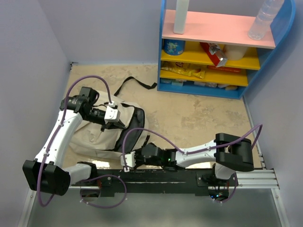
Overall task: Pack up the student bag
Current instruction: Zip the student bag at the center of the board.
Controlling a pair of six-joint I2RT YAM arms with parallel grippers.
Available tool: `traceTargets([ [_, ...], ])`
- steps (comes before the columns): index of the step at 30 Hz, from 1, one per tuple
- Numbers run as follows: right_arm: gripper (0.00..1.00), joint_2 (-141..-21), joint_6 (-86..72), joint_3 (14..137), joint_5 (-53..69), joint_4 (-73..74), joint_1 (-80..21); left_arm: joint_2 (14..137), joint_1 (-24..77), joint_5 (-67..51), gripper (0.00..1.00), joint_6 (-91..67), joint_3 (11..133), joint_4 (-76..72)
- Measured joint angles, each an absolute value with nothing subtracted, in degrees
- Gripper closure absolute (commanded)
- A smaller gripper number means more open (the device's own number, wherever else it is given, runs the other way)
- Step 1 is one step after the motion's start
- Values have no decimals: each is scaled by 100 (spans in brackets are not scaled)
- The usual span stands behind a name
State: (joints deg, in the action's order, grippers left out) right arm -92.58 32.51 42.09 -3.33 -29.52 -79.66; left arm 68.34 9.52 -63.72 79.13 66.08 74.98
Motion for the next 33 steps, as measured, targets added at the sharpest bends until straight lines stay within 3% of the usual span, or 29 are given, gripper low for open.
traceTargets([
  [4, 100, -9262, 2939, 4045, -740, -3079, -8399, 6855, 958, -6405, 98, 7911, 6606, 7518],
  [5, 91, -9264, 2875, 4036, -843, -3089, -8466, 6855, 965, -6416, 98, 7911, 6602, 7526],
  [7, 84, -9279, 2729, 4036, -980, -3111, -8543, 6855, 980, -6431, 98, 7911, 6598, 7559],
  [11, 58, -9297, 2620, 4036, -1107, -3085, -8584, 6855, 982, -6440, 98, 7913, 6598, 7564],
  [14, 53, -9161, 2700, 4038, -1096, -2956, -8534, 6855, 982, -6447, 98, 7918, 6593, 7564],
  [23, 53, -8191, 3140, 4383, -851, -2646, -7684, 6814, 982, -6462, 98, 8003, 6554, 7581],
  [33, 55, -9002, 3992, 4794, -499, -2493, -7456, 6735, 982, -6475, 98, 8016, 6499, 7577],
])
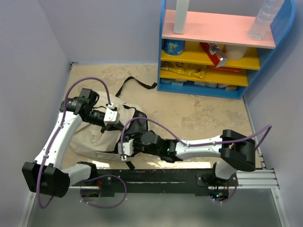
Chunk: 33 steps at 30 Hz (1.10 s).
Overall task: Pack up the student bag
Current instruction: Zip the student bag at the center of the board.
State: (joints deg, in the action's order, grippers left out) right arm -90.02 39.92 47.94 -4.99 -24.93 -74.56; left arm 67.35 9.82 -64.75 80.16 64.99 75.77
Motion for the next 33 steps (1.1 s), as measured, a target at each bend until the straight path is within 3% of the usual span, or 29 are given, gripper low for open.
traceTargets([
  [26, 54, -10086, 4764, 4834, -565, -2945, -8025, 6716, 982, -6475, 98, 8018, 6497, 7579],
  [33, 62, -10123, 4831, 4906, -655, -3118, -8025, 6716, 982, -6477, 98, 8018, 6493, 7577],
])
